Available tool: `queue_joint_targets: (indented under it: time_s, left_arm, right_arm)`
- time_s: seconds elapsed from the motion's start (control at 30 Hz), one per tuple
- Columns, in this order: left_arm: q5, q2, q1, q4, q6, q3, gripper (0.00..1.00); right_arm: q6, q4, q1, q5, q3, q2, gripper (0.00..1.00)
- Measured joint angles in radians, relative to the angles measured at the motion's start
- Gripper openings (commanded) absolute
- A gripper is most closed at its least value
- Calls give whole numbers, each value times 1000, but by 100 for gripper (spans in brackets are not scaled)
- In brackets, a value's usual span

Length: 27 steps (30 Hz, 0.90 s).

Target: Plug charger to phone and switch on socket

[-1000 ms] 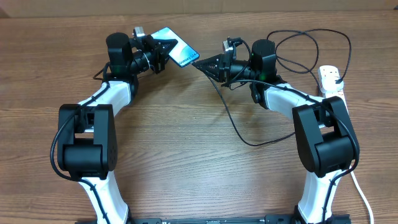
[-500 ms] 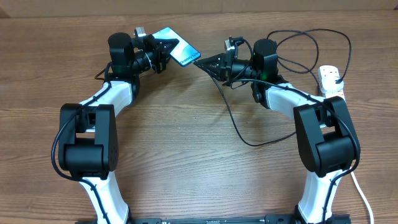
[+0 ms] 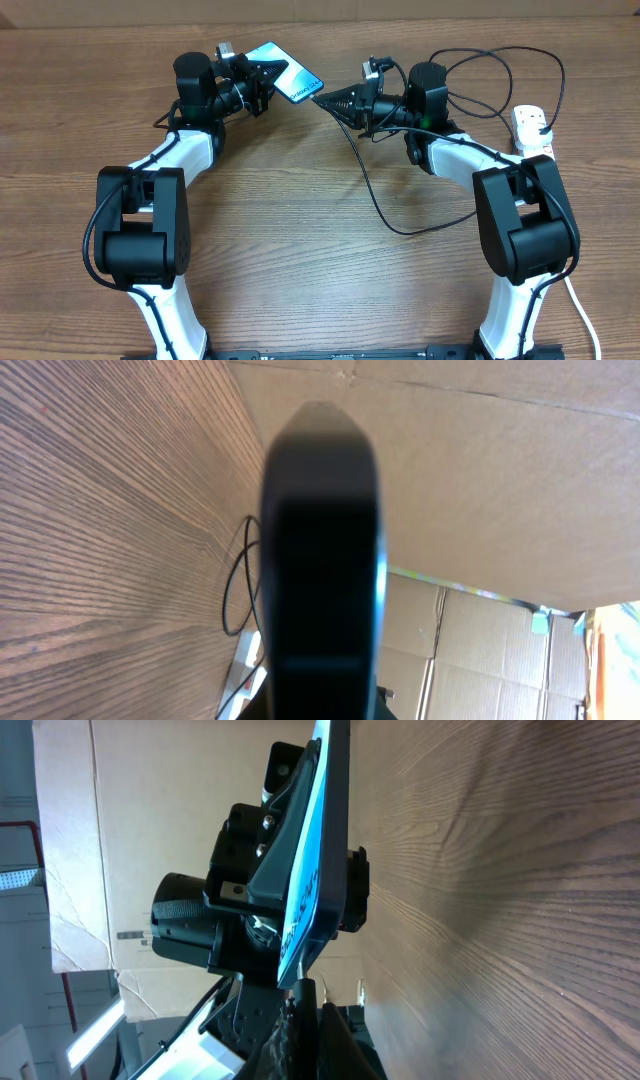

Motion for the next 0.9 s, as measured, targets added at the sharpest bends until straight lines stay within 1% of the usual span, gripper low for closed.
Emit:
queue_joint_targets:
  time_s: [0.37, 0.9]
  left_arm:
    - [35, 0, -2, 1, 17, 0, 4]
    - [31, 0, -17, 4, 59, 0, 4]
  right_arm:
    - [-1, -1, 0, -26, 0, -1, 4]
    - [7, -10, 0, -26, 0, -1, 4]
